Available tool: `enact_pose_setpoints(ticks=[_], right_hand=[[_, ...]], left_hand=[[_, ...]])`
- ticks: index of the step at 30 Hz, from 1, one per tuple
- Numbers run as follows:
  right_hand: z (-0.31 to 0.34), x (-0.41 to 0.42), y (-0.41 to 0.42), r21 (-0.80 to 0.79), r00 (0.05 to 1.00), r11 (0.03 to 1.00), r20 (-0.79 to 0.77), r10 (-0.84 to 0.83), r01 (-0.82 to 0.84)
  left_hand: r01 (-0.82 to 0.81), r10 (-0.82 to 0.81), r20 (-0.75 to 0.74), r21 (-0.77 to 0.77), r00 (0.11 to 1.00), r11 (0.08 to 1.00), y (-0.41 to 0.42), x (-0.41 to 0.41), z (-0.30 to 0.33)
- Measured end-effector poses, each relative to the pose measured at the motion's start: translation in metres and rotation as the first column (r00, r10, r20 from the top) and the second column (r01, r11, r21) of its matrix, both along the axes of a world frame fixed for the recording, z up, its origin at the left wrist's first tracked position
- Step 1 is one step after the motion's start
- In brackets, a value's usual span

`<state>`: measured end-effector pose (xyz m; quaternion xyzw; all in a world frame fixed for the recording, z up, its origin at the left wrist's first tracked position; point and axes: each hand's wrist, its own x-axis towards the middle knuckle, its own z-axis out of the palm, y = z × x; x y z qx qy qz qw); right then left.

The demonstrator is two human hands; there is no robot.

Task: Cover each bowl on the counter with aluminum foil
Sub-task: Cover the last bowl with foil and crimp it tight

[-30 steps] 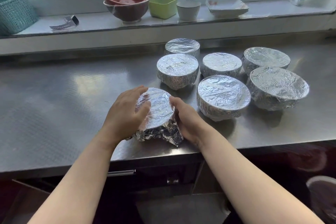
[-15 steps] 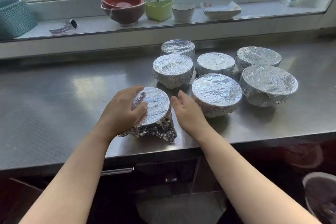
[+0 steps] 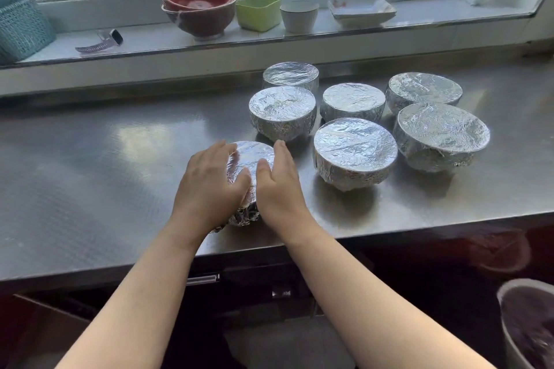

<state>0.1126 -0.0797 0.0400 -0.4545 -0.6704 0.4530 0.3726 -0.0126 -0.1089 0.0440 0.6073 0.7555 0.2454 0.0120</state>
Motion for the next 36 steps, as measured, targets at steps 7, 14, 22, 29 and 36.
enact_pose_setpoints(ticks=[7, 14, 22, 29, 36], right_hand=[[0.002, 0.001, 0.009, -0.037, 0.999, 0.999, 0.015, 0.033, -0.033], [-0.006, 0.009, 0.013, -0.154, 0.994, 0.988, -0.112, 0.009, -0.026], [-0.025, 0.002, 0.011, -0.264, 0.934, 0.964, -0.353, -0.054, -0.045], [-0.026, 0.009, 0.020, -0.307, 0.918, 0.944, -0.398, -0.014, -0.119], [-0.024, 0.015, 0.030, -0.322, 0.911, 0.922, -0.406, 0.070, -0.214]], left_hand=[[0.013, -0.013, -0.013, 0.003, 1.000, 1.000, 0.000, -0.001, 0.002], [-0.002, 0.001, 0.048, 0.014, 0.999, 1.000, -0.004, 0.004, 0.006], [-0.017, 0.016, 0.075, 0.015, 0.997, 1.000, -0.003, 0.004, 0.005], [-0.033, 0.029, 0.134, 0.024, 0.991, 0.999, -0.008, 0.011, 0.010], [-0.041, 0.050, 0.105, -0.084, 0.993, 0.996, -0.023, 0.009, 0.008]])
